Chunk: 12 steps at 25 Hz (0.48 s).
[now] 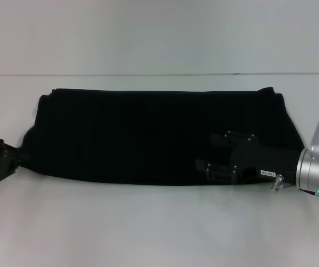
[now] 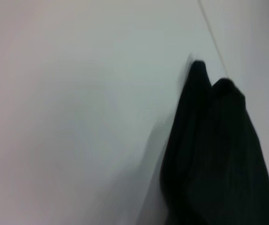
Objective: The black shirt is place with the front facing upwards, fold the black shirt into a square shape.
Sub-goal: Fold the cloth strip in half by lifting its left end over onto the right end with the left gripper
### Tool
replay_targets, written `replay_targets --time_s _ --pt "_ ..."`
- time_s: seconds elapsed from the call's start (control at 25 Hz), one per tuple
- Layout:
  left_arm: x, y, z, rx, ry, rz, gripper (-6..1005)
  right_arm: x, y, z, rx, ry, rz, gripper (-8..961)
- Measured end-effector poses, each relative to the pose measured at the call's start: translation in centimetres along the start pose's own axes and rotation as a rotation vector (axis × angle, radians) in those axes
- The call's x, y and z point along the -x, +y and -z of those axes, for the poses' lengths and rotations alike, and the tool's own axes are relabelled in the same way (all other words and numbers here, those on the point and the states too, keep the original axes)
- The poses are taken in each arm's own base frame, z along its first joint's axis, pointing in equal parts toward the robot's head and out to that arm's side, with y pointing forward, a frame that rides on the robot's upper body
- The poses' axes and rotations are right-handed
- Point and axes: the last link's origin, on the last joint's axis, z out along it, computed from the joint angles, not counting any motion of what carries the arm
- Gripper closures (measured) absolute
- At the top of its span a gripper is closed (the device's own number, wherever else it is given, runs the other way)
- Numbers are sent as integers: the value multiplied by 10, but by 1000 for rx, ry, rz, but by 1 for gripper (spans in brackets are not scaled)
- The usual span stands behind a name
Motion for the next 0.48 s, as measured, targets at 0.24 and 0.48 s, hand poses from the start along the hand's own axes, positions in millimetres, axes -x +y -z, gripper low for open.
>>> replay_targets --time_s 0.24,0.48 --pt "-16 -14 27 0 95 21 965 -4 -4 7 -35 -12 -30 176" --pt "-39 -31 66 -16 214 47 956 -11 -9 20 -92 -28 -67 176"
